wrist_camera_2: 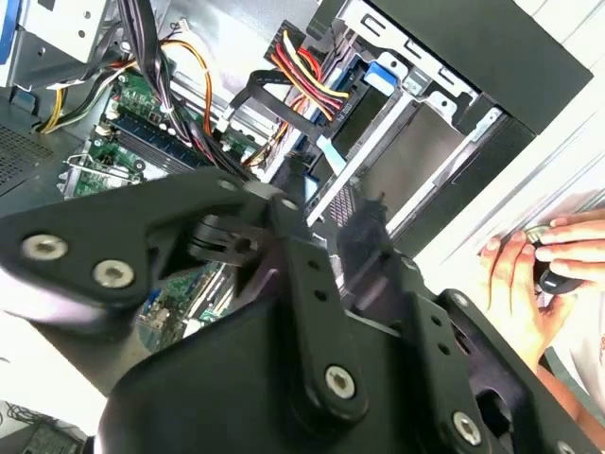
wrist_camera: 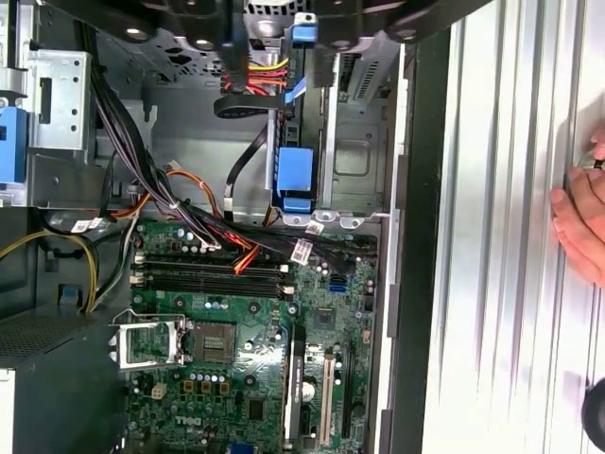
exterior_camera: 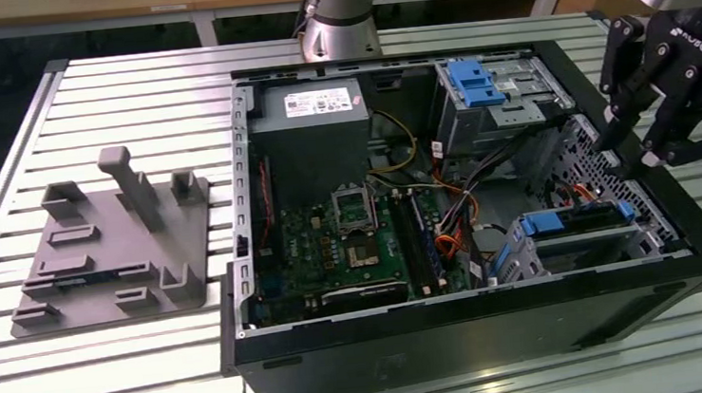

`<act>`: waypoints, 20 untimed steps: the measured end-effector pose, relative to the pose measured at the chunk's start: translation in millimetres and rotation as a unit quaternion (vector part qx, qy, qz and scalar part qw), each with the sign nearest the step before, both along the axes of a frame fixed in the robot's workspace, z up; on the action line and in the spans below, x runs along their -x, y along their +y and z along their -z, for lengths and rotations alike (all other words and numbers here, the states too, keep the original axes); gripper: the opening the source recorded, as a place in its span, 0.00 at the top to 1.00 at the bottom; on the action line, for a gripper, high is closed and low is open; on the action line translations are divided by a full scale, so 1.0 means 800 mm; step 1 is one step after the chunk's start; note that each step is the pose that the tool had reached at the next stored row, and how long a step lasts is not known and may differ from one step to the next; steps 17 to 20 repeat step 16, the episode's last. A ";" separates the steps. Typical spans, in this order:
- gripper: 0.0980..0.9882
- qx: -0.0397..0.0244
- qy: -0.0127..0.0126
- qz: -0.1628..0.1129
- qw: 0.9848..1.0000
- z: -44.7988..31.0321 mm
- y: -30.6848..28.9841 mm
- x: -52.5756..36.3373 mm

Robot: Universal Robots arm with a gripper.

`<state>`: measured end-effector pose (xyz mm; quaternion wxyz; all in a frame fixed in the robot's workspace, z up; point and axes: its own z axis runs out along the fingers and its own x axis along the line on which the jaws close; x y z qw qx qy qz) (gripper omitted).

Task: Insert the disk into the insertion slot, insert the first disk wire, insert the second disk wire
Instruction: 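Insert the second disk wire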

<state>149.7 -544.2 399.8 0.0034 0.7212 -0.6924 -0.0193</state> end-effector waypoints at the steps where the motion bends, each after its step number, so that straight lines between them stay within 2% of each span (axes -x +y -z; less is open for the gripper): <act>1: 0.69 0.000 0.000 0.000 1.000 0.0000 0.0000 0.000; 2: 0.75 0.000 0.000 0.000 1.000 0.0000 0.0000 0.000; 3: 0.75 0.000 0.000 0.000 1.000 -0.0001 0.0000 0.000; 5: 0.89 0.000 0.000 0.000 1.000 -0.0001 0.0001 0.000; 6: 0.89 0.000 0.000 0.000 1.000 -0.0001 0.0001 0.000; 8: 1.00 0.000 0.000 0.000 1.000 -0.0001 0.0001 0.000; 20: 1.00 0.000 0.000 0.000 1.000 -0.0001 0.0001 0.000</act>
